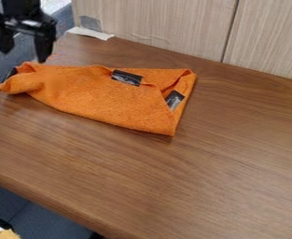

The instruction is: Unfold cloth from right to left

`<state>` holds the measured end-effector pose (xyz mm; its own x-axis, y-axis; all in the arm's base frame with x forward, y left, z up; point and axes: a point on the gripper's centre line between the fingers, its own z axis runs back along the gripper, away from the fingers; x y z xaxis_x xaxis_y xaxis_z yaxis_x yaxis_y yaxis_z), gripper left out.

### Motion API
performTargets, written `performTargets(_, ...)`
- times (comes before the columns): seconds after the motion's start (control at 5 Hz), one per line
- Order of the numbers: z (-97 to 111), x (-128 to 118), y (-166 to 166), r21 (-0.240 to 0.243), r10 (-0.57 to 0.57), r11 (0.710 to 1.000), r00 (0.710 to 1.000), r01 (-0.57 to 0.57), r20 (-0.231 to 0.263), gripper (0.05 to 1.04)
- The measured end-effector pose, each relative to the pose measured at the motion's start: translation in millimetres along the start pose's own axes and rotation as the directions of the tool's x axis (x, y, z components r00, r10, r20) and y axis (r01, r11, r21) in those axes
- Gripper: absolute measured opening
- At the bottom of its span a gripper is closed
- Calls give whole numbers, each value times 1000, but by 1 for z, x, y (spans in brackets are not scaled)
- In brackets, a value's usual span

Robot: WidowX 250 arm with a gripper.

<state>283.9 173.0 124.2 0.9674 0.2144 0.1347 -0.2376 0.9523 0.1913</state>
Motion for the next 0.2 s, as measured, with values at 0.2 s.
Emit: performTargets(0.2,4,3,-11,-5,-54,999,999,54,8,1001)
